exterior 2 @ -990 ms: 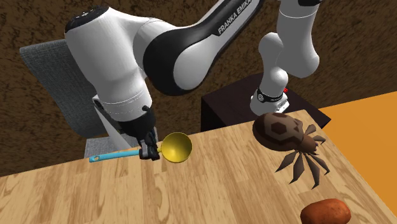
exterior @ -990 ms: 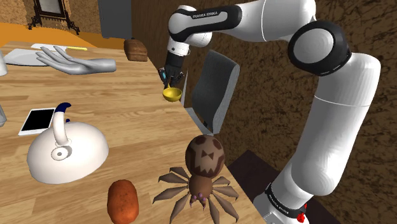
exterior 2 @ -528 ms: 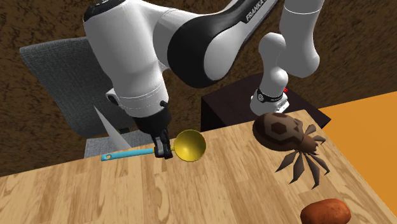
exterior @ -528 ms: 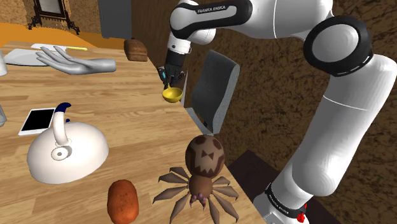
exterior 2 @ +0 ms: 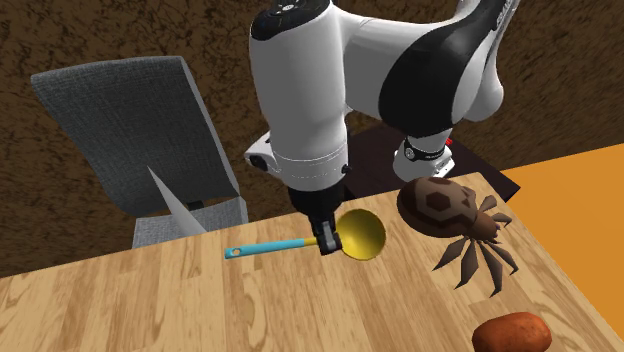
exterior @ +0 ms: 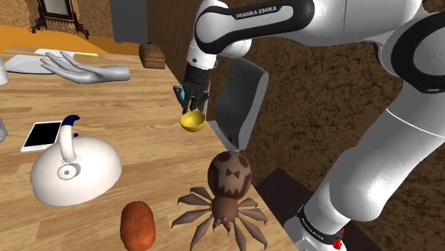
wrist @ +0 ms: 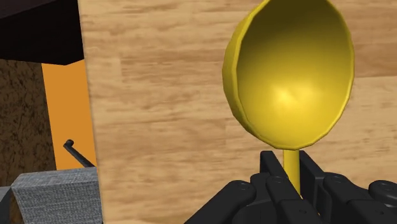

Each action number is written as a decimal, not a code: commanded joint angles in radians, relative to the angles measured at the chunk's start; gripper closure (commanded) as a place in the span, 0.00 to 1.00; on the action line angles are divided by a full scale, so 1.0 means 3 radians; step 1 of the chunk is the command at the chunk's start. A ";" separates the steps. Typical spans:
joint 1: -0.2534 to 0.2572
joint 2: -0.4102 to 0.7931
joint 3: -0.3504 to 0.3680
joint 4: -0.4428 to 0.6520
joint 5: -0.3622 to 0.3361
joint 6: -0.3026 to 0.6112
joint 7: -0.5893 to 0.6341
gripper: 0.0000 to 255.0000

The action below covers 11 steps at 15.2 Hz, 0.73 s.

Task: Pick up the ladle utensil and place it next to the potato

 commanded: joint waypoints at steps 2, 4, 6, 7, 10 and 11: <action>0.0101 -0.0250 0.0106 -0.0275 0.0055 0.0063 0.0176 1.00; 0.0165 -0.0397 0.0177 -0.0436 0.0097 0.0101 0.0284 1.00; 0.0232 -0.0537 0.0254 -0.0580 0.0143 0.0132 0.0396 1.00; 0.0258 -0.0588 0.0284 -0.0632 0.0162 0.0143 0.0441 1.00; 0.0262 -0.0547 0.0294 -0.0728 0.0171 0.0279 0.0420 1.00; 0.0263 -0.0532 0.0297 -0.0759 0.0175 0.0324 0.0414 1.00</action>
